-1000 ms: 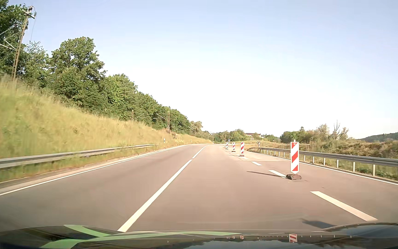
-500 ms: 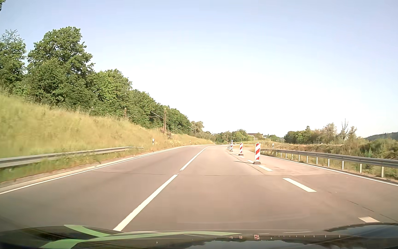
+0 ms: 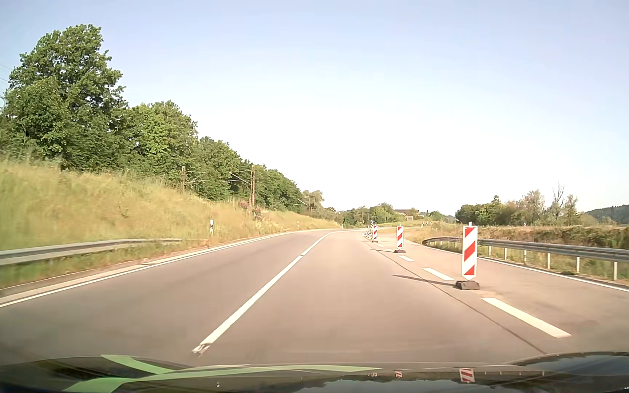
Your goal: Follow the waypoints while adhering to traffic rules and regulations
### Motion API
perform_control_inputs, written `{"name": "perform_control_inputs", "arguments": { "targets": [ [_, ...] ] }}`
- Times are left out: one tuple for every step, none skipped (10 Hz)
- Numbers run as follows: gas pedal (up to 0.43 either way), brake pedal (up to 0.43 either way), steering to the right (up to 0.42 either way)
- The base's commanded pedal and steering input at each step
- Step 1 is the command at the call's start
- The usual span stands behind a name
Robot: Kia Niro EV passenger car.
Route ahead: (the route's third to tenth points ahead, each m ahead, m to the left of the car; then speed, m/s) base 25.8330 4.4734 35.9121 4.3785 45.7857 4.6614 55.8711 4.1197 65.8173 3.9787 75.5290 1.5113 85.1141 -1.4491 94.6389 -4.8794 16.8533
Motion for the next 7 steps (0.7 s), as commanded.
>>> {"name": "perform_control_inputs", "arguments": {
  "targets": [
    [0.0, 0.043, -0.004],
    [0.0, 0.049, -0.004],
    [0.0, 0.049, -0.004],
    [0.0, 0.055, -0.004],
    [0.0, 0.055, -0.004],
    [0.0, 0.067, -0.003],
    [0.0, 0.098, -0.004]
  ]
}}
